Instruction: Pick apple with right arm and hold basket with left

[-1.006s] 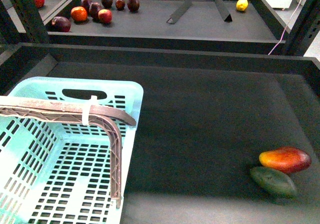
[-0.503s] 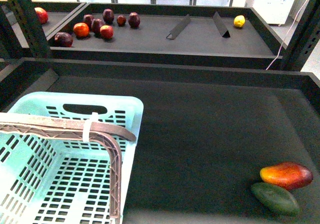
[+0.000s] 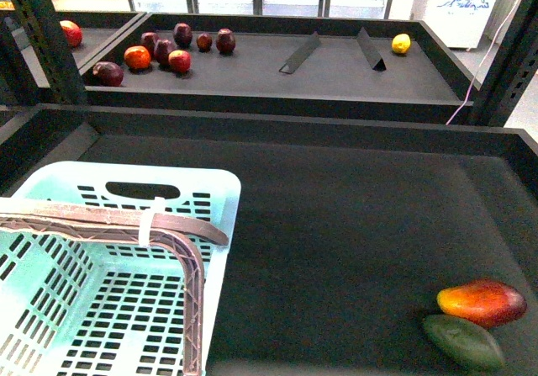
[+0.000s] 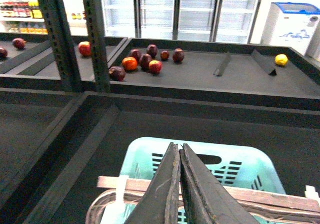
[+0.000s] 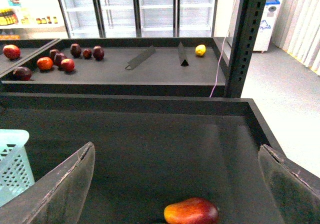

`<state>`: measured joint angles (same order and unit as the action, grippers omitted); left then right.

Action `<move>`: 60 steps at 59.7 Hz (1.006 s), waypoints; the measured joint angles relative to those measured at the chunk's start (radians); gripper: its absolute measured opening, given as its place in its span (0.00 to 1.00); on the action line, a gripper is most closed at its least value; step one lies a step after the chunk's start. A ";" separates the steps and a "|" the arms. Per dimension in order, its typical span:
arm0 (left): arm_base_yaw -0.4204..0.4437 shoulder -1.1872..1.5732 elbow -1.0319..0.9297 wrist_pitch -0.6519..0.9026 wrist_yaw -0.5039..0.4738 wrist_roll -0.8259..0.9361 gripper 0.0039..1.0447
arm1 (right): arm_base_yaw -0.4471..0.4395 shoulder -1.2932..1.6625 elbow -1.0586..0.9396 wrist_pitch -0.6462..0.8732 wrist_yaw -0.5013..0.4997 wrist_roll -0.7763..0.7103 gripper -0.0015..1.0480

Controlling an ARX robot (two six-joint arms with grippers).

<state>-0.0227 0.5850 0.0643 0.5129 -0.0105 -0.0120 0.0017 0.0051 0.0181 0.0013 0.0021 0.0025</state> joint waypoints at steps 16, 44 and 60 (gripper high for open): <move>0.018 -0.111 -0.049 -0.047 0.011 0.002 0.02 | 0.000 0.000 0.000 0.000 0.001 0.000 0.92; 0.018 -0.325 -0.049 -0.254 0.010 0.002 0.02 | 0.000 0.000 0.000 0.000 0.000 0.000 0.92; 0.019 -0.407 -0.049 -0.335 0.010 0.002 0.02 | 0.000 0.000 0.000 0.000 0.000 0.000 0.92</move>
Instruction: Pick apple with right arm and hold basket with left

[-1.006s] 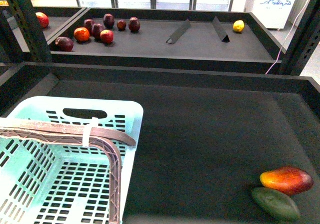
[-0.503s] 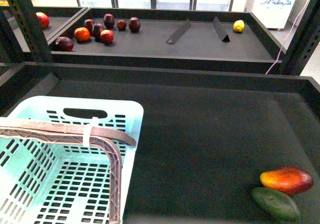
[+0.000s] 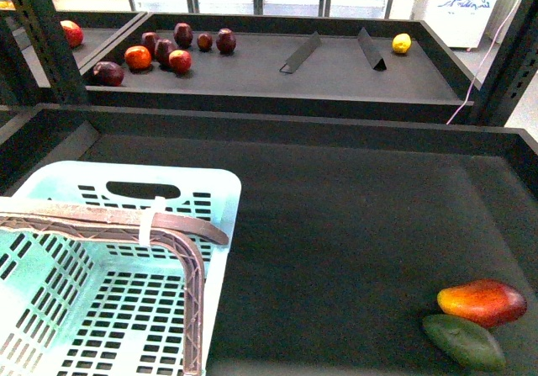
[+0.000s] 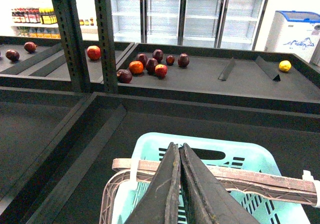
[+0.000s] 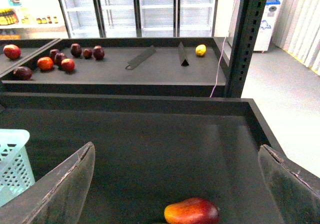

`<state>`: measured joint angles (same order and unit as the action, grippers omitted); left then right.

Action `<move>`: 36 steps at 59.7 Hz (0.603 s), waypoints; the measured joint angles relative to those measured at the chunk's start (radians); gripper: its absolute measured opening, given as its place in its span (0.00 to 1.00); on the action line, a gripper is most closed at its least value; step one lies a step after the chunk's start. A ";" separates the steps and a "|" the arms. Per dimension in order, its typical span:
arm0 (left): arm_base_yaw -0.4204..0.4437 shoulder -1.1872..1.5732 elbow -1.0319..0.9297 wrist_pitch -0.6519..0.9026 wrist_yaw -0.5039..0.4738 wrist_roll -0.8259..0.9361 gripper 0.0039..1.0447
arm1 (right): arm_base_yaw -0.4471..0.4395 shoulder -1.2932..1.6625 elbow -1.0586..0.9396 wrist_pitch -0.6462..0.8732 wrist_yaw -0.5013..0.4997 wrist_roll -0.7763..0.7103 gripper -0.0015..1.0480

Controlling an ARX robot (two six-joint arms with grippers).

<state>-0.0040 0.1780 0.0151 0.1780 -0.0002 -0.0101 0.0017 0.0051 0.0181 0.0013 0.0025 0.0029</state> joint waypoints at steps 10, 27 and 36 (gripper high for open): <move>0.000 -0.167 0.000 -0.174 0.000 0.000 0.02 | 0.000 0.000 0.000 0.000 0.000 0.000 0.92; 0.000 -0.172 0.000 -0.177 0.000 0.000 0.02 | 0.000 0.000 0.000 0.000 0.000 0.000 0.92; 0.000 -0.172 0.000 -0.177 0.000 0.000 0.12 | 0.000 0.000 0.000 0.000 0.000 0.000 0.92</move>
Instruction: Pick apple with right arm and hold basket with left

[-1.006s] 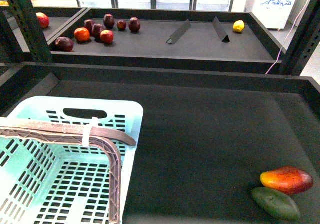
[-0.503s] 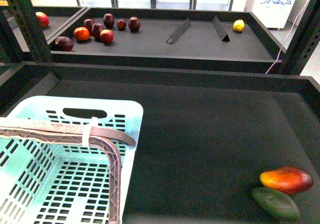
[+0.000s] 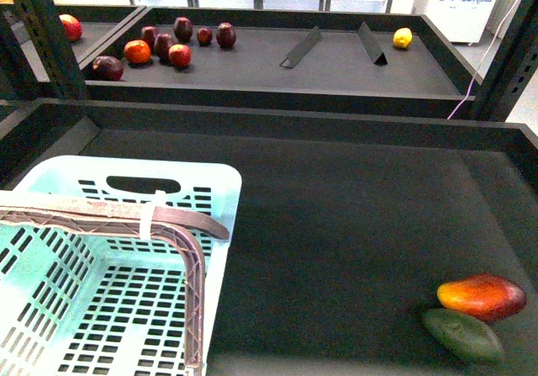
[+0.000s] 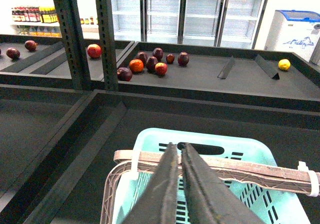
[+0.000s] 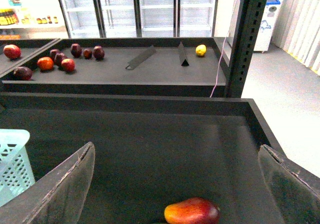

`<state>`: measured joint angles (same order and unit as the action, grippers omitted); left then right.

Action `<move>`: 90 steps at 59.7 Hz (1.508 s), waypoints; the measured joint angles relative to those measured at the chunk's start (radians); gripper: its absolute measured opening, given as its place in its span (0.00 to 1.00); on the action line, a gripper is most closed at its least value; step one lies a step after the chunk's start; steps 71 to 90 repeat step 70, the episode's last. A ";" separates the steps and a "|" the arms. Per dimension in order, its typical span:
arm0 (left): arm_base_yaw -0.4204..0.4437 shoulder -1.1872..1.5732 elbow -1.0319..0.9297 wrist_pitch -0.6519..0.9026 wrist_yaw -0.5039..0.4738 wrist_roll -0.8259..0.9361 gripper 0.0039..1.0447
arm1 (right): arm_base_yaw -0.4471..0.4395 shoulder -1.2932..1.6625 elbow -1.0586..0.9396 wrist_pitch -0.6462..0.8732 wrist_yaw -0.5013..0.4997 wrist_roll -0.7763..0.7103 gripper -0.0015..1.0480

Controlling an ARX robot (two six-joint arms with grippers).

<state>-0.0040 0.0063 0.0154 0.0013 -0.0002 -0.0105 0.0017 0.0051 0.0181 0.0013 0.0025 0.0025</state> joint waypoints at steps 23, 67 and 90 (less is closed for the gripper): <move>0.000 0.000 0.000 0.000 0.000 0.000 0.94 | 0.000 0.000 0.000 0.000 0.000 0.000 0.92; 0.000 0.000 0.000 0.000 0.000 0.002 0.93 | 0.000 0.000 0.000 0.000 0.000 0.000 0.92; 0.000 0.000 0.000 0.000 0.000 0.002 0.93 | 0.000 0.000 0.000 0.000 0.000 0.000 0.92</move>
